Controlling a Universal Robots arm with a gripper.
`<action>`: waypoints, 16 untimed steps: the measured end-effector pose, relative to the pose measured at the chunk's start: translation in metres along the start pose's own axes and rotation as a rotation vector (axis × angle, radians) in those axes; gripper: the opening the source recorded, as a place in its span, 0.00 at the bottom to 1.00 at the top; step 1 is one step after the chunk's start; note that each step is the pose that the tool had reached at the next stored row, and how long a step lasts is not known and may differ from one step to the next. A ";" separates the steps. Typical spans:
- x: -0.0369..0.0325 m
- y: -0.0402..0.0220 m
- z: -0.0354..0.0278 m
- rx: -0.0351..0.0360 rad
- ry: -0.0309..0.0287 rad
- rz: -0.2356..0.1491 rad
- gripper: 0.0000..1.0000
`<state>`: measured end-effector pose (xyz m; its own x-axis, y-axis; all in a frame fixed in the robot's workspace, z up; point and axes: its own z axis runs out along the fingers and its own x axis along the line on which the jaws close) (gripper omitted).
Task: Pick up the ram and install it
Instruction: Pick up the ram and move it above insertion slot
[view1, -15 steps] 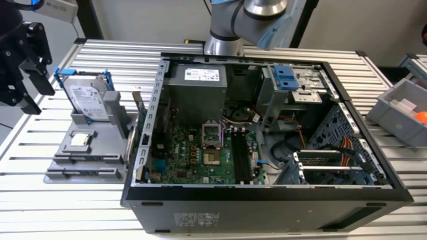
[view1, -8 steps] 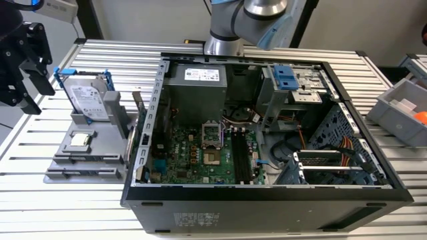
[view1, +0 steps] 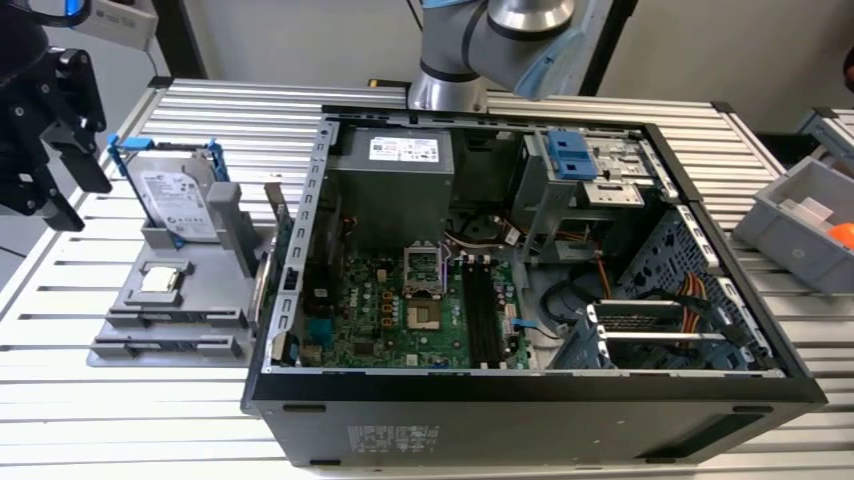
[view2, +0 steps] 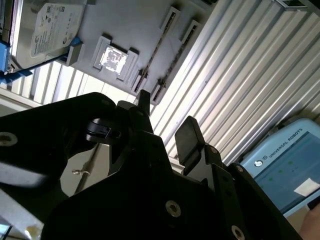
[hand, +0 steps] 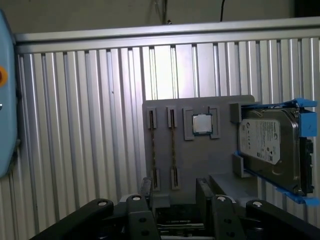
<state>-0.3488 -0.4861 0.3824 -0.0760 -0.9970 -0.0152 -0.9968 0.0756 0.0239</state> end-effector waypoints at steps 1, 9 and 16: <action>0.0000 0.0000 0.0003 -0.0002 0.0001 0.000 1.00; 0.0001 -0.0001 0.0046 0.0003 0.0000 -0.003 1.00; 0.0001 -0.0002 0.0080 0.0000 0.0004 -0.019 1.00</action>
<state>-0.3488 -0.4861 0.3744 -0.0575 -0.9982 -0.0152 -0.9981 0.0572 0.0236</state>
